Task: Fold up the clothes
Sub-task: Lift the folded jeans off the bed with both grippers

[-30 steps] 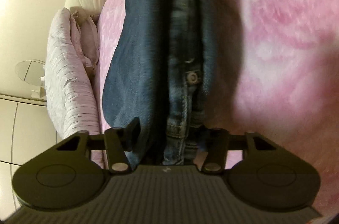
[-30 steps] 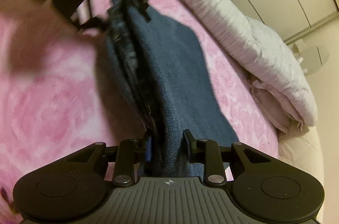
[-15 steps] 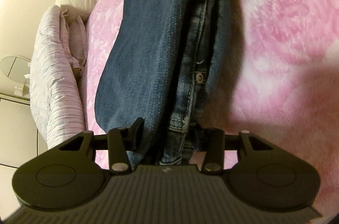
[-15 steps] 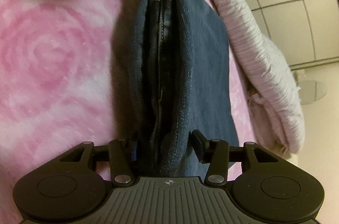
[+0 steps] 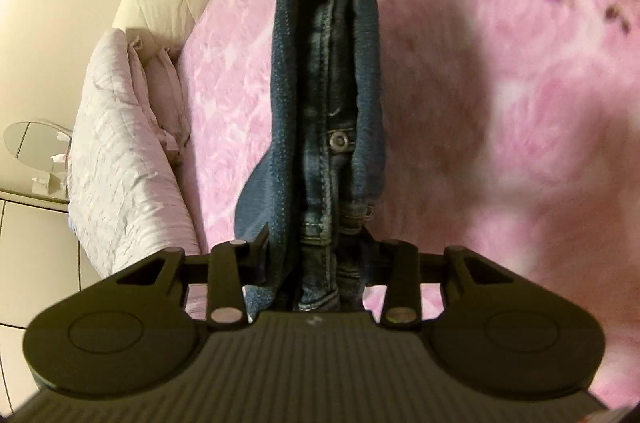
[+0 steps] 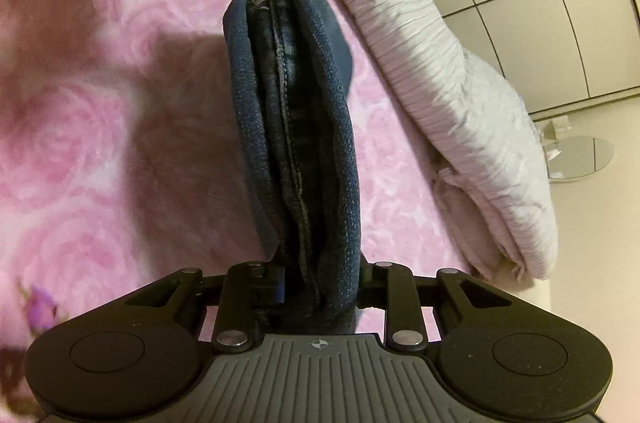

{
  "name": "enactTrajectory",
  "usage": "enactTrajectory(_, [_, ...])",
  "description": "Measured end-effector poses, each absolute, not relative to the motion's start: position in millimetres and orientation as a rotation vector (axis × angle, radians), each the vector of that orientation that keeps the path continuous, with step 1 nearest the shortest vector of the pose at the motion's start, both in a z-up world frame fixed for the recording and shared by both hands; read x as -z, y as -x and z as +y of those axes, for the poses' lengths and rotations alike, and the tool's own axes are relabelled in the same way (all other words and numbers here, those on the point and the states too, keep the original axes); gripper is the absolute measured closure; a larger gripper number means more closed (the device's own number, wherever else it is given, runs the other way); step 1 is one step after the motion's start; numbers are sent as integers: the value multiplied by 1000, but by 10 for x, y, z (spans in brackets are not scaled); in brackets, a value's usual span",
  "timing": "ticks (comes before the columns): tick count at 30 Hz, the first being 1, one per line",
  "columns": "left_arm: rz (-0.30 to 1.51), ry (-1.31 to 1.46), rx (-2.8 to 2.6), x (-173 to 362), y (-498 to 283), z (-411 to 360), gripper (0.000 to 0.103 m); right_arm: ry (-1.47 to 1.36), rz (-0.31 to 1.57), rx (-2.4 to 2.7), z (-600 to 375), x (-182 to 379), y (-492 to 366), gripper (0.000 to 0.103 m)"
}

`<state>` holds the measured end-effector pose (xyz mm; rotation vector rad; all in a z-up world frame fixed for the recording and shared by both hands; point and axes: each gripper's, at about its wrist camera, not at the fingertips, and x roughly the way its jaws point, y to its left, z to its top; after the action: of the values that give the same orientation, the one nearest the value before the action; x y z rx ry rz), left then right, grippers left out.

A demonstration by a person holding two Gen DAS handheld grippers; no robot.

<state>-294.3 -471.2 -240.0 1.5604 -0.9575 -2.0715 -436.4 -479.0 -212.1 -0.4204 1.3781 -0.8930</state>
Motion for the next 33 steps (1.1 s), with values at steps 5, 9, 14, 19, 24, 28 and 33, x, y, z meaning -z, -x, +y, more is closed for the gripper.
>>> enactTrajectory(5, [-1003, -1578, 2098, 2005, 3027, -4433, 69, 408, 1391, 884, -4529, 1669, 4448, 76])
enactTrajectory(9, [-1021, -1572, 2112, 1721, 3129, -4292, 69, 382, 1399, 905, -4230, 1386, 4525, 76])
enactTrajectory(14, [-1052, -1547, 2127, 1418, 3354, -4254, 69, 358, 1404, 935, -4043, 1071, 4701, 76])
enactTrajectory(19, [-1072, -1514, 2130, 1107, 3768, -4361, 69, 376, 1395, 965, -4117, 725, 5103, 77])
enactTrajectory(24, [-1109, -1467, 2077, 740, 4466, -4640, 69, 443, 1339, 1014, -4357, 366, 5788, 77])
enactTrajectory(28, [-1121, -1434, 1996, 447, 5276, -5002, 69, 521, 1274, 1037, -4724, 106, 6596, 77])
enactTrajectory(33, [-1108, -1380, 1951, 174, 6502, -5561, 69, 602, 1248, 1079, -5362, -199, 7791, 77])
